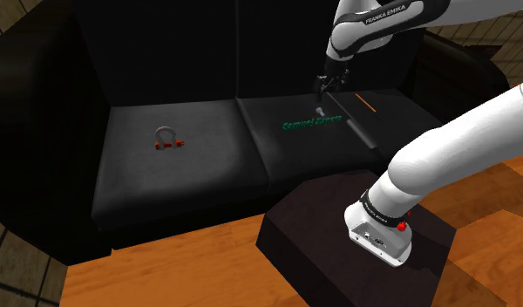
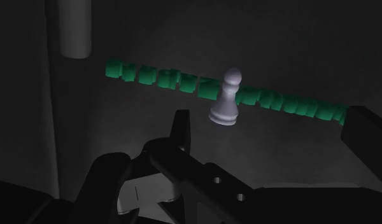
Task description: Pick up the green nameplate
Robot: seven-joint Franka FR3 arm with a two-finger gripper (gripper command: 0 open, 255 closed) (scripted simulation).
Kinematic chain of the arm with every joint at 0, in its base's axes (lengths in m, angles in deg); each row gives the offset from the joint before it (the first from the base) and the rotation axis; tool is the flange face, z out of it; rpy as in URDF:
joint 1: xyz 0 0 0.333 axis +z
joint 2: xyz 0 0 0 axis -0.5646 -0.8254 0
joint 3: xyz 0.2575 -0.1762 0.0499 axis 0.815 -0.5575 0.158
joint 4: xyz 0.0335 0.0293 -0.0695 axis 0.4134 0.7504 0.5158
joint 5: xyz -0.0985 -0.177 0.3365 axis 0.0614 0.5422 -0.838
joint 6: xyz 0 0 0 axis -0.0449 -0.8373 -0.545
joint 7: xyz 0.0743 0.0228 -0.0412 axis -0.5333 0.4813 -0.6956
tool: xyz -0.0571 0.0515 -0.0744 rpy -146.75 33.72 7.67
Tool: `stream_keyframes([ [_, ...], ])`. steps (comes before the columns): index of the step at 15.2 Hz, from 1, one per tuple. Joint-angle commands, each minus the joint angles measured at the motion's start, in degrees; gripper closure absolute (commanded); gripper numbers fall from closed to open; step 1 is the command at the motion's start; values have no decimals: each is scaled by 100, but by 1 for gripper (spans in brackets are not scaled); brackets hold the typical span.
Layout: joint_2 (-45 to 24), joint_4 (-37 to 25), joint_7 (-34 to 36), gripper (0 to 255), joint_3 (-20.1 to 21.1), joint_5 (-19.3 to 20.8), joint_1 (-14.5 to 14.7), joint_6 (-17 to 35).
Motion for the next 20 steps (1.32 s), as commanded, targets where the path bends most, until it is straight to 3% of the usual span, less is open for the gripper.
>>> stream_keyframes([
  [1, -384, -10, -55, 0, -128, -35, -36, 407],
  [4, -1003, -135, -201, 0, -311, -164, -78, 928],
  [13, -1475, 66, -221, 0, -352, -226, -75, 1594],
  [14, -1481, 49, -228, 255, -354, -230, -75, 1584],
  [20, -1480, 53, -223, 255, -352, -230, -74, 1586],
])
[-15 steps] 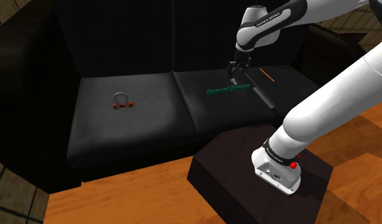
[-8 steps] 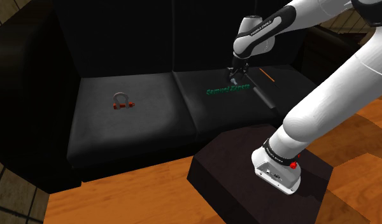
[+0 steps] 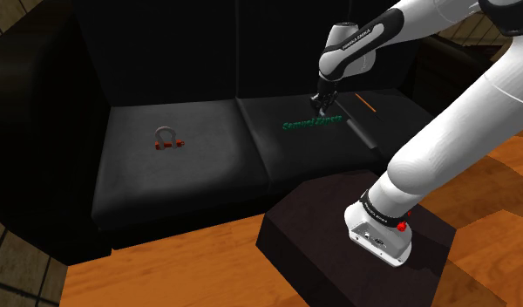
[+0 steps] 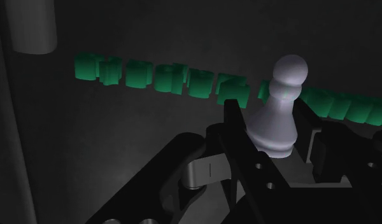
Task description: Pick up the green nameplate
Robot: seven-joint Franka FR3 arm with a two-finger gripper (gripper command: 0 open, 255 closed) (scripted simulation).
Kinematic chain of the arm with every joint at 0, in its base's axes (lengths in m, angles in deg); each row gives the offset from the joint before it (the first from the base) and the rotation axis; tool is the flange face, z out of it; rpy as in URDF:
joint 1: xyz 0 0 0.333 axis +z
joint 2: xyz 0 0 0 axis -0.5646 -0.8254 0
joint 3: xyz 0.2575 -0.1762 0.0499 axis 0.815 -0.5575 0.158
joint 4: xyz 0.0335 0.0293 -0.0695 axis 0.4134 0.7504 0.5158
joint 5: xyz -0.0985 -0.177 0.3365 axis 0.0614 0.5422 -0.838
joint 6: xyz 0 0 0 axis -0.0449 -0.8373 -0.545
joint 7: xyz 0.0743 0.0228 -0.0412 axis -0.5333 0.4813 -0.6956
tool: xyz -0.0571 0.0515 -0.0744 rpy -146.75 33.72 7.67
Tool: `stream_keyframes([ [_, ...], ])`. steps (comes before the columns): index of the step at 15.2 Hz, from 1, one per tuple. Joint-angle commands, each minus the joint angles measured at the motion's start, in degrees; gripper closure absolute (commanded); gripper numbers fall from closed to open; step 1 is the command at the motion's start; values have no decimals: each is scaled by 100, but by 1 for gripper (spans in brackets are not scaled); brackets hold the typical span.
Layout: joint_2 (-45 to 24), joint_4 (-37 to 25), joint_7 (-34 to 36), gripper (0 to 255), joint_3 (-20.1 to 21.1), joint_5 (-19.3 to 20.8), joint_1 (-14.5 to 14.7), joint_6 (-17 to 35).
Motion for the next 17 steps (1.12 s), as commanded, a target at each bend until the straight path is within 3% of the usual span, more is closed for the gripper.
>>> stream_keyframes([
  [1, -2, 5, -1, 255, 1, 1, 1, -1],
  [3, 0, 15, 2, 255, 1, 4, 0, 7],
  [17, 804, -412, 19, 255, 87, 87, -5, -1214],
])
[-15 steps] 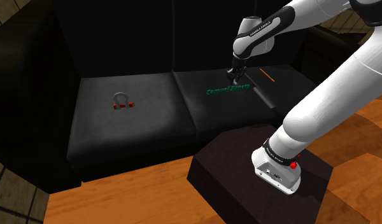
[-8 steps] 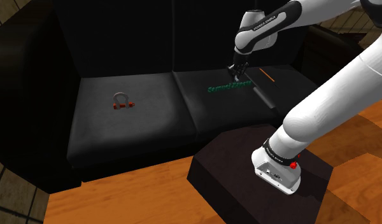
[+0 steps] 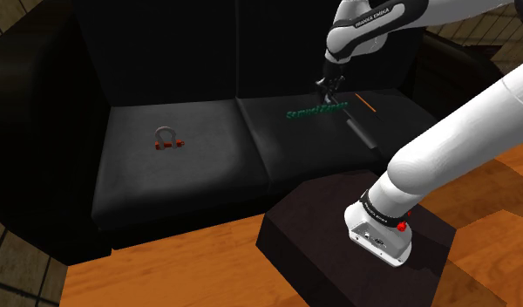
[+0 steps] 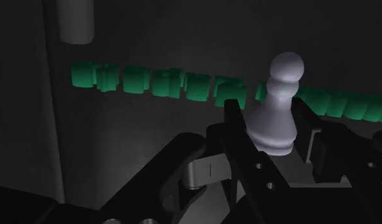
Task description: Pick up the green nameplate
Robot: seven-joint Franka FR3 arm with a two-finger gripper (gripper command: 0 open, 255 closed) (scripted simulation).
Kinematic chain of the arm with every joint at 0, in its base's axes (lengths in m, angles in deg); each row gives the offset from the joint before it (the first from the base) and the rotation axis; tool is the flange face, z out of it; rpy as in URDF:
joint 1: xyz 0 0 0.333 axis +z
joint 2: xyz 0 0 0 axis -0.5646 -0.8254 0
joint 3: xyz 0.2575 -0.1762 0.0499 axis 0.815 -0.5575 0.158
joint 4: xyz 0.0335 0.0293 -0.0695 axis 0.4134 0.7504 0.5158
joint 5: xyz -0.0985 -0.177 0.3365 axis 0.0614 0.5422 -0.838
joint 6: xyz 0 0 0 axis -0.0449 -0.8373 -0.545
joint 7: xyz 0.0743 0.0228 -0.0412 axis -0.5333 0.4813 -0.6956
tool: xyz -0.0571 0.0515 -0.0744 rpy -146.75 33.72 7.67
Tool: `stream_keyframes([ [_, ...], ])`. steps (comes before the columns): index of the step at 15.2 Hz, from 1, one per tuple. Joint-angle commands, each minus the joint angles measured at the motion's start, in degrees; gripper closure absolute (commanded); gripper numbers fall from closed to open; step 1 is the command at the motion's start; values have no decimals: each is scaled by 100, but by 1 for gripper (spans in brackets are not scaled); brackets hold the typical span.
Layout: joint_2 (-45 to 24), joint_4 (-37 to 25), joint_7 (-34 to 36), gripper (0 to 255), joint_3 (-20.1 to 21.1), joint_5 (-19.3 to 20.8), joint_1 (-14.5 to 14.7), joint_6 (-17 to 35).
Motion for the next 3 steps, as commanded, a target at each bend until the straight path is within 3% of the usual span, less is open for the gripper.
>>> stream_keyframes([
  [1, 104, -83, -3, 255, 15, 5, 0, -187],
  [3, 111, -89, -3, 255, 17, 5, 0, -200],
])
